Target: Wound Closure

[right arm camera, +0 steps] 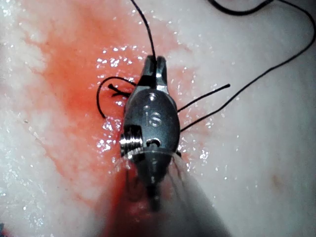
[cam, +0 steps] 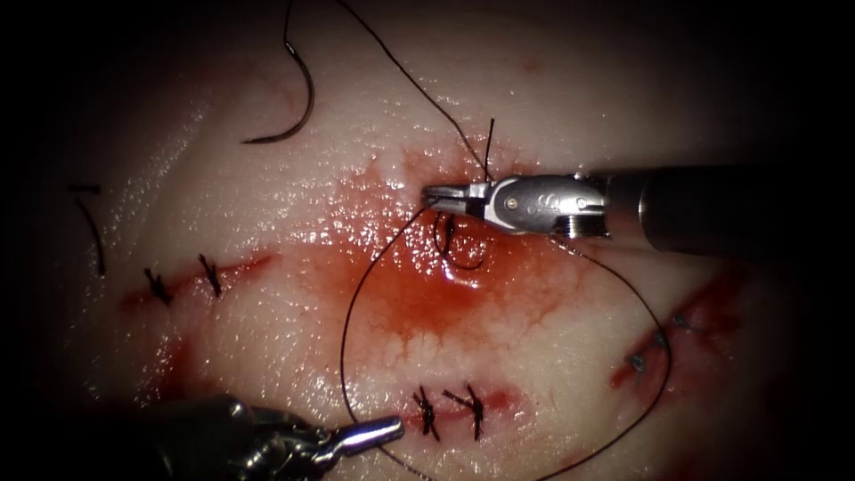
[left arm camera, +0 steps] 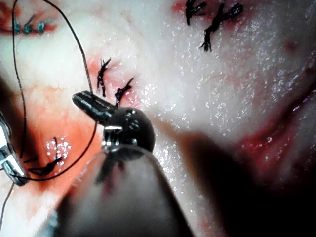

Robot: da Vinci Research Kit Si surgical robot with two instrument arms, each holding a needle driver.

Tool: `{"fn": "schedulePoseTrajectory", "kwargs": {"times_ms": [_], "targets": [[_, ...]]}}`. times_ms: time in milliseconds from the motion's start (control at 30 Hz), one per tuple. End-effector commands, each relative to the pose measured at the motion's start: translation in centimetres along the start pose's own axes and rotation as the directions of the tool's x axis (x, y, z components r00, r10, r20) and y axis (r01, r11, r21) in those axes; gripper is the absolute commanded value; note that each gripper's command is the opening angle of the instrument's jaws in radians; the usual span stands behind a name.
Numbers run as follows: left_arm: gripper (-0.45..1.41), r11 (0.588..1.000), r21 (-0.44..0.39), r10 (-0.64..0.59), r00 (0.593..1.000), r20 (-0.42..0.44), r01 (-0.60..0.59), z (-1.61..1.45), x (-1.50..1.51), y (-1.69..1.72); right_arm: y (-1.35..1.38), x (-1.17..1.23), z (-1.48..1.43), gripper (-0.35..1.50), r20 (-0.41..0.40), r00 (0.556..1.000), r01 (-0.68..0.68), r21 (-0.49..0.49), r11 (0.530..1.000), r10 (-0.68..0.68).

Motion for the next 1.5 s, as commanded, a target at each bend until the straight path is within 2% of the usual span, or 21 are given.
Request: {"fn": "schedulePoseTrajectory", "kwargs": {"times_ms": [33,200,300,533,567,600,633,667,733,800,933,1033,1200,1333,1367,1433,1500], "targets": [[-0.45,1.0,-0.003,-0.005,1.0,0.013,0.005,0.02,-0.08,0.05,-0.11,-0.04,-0.1,-0.35,0.002,1.0,-0.001,0.003,1.0,0.001],[-0.45,1.0,0.006,-0.022,0.996,0.092,0.021,-0.19,-0.33,0.01,-0.29,0.02,-0.52,-0.35,0.004,1.0,-0.01,0.0,1.0,0.01],[-0.45,1.0,0.014,-0.019,0.994,0.106,0.018,-0.21,-0.39,-0.05,-0.36,0.09,-0.71,-0.35,-0.008,1.0,-0.017,0.004,1.0,0.017],[-0.45,0.999,0.007,0.034,0.991,0.128,-0.035,-0.08,-0.47,-0.12,-0.45,0.22,-0.83,-0.35,-0.036,0.999,-0.025,0.004,1.0,0.025],[-0.45,0.999,0.007,0.04,0.991,0.127,-0.041,-0.05,-0.48,-0.11,-0.45,0.22,-0.83,-0.3,-0.046,0.999,-0.027,0.004,1.0,0.027],[-0.45,0.999,0.009,0.046,0.99,0.13,-0.047,-0.02,-0.48,-0.1,-0.45,0.23,-0.83,0.07,-0.06,0.998,-0.034,0.01,0.999,0.034],[-0.45,0.998,0.004,0.063,0.989,0.133,-0.064,0.02,-0.49,-0.1,-0.44,0.24,-0.85,0.64,-0.091,0.994,-0.061,0.016,0.998,0.063],[-0.45,0.997,0.0,0.075,0.988,0.135,-0.076,0.04,-0.49,-0.09,-0.44,0.25,-0.86,1.05,-0.118,0.989,-0.09,0.012,0.996,0.091],[-0.45,0.996,-0.011,0.093,0.986,0.138,-0.093,0.09,-0.49,-0.09,-0.42,0.3,-0.89,1.4,-0.181,0.977,-0.109,0.049,0.993,0.116],[-0.45,0.995,-0.012,0.099,0.986,0.137,-0.098,0.1,-0.48,-0.09,-0.44,0.38,-0.95,1.47,-0.201,0.971,-0.113,0.079,0.99,0.127],[-0.45,0.994,-0.013,0.114,0.984,0.137,-0.113,0.08,-0.44,-0.08,-0.48,0.57,-1.18,1.49,-0.215,0.966,-0.118,0.119,0.986,0.142],[-0.45,0.991,-0.027,0.135,0.981,0.14,-0.133,0.05,-0.4,-0.06,-0.36,0.71,-1.34,1.49,-0.218,0.965,-0.121,0.126,0.985,0.146],[-0.45,0.981,-0.06,0.192,0.971,0.14,-0.185,0.03,-0.35,-0.05,0.07,0.84,-1.56,1.47,-0.241,0.967,-0.058,0.126,0.99,0.087],[-0.45,0.976,-0.07,0.214,0.967,0.139,-0.207,0.04,-0.35,-0.06,0.44,0.88,-1.63,1.32,-0.257,0.966,-0.007,0.114,0.993,0.036],[-0.45,0.973,-0.077,0.226,0.964,0.139,-0.217,0.05,-0.35,-0.07,0.57,0.85,-1.58,0.88,-0.26,0.965,0.009,0.106,0.994,0.019],[-0.45,0.97,-0.082,0.236,0.962,0.138,-0.227,0.07,-0.34,-0.08,0.65,0.79,-1.43,0.49,-0.233,0.972,0.036,0.105,0.994,-0.01],[-0.45,0.966,-0.094,0.254,0.958,0.136,-0.243,0.08,-0.34,-0.09,0.68,0.72,-1.21,-0.35,-0.22,0.975,0.053,0.137,0.989,-0.022]]}}
